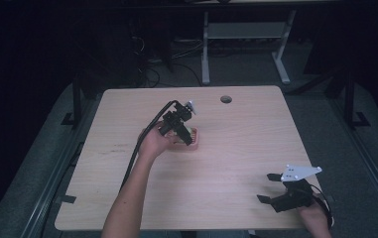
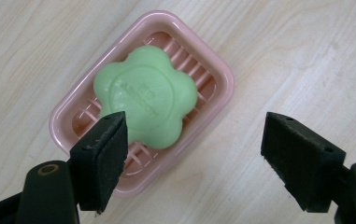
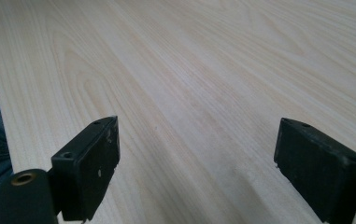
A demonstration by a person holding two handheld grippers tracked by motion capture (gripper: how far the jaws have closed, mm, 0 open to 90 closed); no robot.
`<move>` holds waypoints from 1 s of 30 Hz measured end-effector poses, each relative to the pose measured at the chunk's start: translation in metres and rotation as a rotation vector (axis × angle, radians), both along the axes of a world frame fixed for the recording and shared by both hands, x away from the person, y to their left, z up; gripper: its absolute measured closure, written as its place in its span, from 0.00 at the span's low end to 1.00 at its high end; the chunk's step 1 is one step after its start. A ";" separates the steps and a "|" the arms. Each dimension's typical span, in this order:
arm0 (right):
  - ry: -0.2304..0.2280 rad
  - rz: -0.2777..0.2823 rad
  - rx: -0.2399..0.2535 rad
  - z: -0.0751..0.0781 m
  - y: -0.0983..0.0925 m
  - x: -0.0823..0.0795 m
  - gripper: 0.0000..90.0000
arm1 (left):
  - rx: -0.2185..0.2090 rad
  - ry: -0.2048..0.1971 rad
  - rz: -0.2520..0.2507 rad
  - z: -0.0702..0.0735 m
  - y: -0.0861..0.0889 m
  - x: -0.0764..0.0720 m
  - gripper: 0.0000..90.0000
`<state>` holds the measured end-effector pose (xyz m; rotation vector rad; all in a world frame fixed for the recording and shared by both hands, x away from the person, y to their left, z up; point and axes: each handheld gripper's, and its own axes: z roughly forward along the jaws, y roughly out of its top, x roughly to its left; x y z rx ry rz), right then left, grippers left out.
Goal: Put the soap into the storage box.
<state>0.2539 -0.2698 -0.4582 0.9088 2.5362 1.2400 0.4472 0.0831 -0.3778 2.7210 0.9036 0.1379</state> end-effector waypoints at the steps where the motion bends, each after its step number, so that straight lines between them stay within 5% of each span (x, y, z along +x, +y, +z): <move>1: -0.003 0.000 0.002 0.000 0.000 0.000 0.15 | -0.004 -0.003 0.000 0.001 0.001 -0.002 0.26; 30: 0.004 -0.008 -0.004 -0.003 0.001 0.000 0.15 | -0.059 -0.042 -0.029 0.002 0.038 -0.051 0.26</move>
